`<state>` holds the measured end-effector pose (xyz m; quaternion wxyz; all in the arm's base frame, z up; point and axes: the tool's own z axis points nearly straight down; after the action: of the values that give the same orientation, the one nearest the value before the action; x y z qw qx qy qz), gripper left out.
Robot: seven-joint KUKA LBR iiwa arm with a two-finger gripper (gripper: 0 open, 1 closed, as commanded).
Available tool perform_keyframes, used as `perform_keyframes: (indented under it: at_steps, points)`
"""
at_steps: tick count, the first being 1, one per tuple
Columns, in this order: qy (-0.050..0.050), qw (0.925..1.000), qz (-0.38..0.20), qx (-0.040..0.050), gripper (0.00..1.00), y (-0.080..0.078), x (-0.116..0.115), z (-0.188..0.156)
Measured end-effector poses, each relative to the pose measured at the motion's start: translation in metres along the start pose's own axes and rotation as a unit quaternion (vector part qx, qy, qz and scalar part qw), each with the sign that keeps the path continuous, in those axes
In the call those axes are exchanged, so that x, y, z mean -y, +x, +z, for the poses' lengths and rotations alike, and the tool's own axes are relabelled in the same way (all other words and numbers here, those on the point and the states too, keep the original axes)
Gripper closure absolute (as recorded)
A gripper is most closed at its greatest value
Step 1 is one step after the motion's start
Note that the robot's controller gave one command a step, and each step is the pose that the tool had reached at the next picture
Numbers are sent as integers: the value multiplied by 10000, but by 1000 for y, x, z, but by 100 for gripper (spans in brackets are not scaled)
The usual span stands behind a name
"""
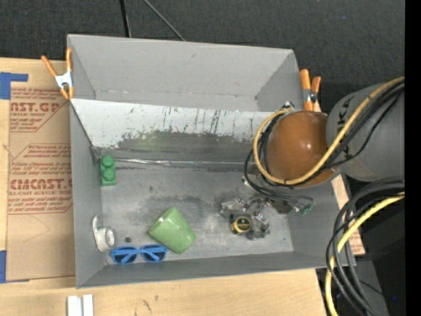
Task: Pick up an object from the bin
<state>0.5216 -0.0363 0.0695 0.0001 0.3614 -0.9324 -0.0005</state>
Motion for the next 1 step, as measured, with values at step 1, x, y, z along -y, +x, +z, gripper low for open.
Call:
perform_keyframes:
  at_steps: [1]
  points:
    - [27,9999,-163,30,100,3,-28,-121]
